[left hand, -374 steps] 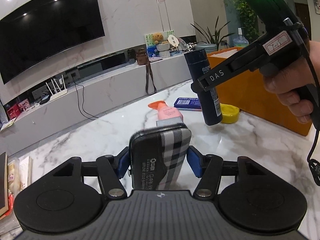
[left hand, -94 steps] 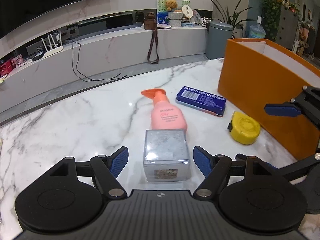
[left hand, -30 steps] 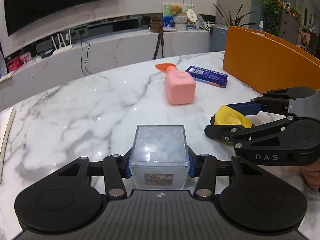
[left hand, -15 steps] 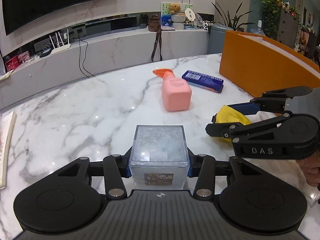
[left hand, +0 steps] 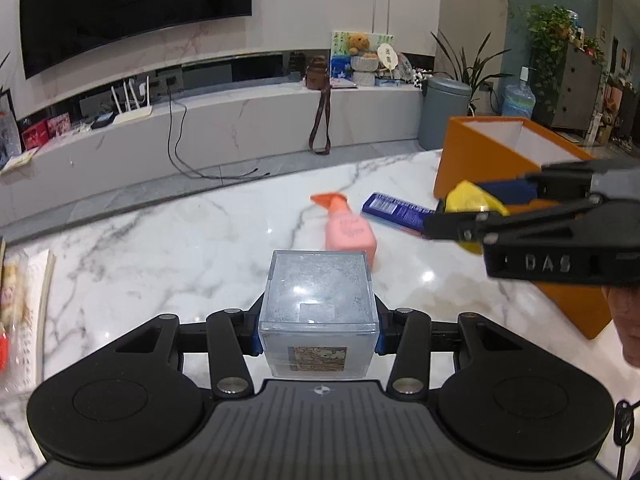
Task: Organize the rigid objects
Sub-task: 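Lift the clear cube box and yellow tape measure and carry them over the orange box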
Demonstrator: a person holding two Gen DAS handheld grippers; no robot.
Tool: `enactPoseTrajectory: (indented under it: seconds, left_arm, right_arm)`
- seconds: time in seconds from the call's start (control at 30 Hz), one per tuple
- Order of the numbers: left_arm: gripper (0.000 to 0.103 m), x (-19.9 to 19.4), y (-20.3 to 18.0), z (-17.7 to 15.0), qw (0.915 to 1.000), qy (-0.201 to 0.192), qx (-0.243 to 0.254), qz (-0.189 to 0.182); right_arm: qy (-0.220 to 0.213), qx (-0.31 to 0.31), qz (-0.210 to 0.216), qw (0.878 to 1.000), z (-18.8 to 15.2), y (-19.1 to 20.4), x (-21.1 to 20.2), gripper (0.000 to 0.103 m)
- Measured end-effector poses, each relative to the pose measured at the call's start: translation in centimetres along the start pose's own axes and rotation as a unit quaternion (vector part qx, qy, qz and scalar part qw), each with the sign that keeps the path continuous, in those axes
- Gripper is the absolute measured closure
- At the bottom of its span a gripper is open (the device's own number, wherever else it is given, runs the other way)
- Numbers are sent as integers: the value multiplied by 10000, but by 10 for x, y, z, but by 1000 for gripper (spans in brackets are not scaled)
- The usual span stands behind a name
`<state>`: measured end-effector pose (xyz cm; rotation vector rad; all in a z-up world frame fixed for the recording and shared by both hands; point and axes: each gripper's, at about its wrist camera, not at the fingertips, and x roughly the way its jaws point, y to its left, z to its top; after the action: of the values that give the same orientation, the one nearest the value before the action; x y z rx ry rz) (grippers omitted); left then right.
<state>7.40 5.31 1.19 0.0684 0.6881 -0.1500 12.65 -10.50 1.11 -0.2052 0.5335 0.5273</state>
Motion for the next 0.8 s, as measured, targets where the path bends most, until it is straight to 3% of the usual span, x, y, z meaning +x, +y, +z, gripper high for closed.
enactPoseTrajectory:
  seconds: [0.43,0.8]
  left_arm:
    - [50,-27,-8,28,9996,-50,-239,-151]
    - [50,-39,-51,62,9994,-124,143,-302]
  right_arm:
    - [-736,518,12,9959,54,-25,-56,51]
    - [-1009,904,-94,9907,62,-61,-83,51]
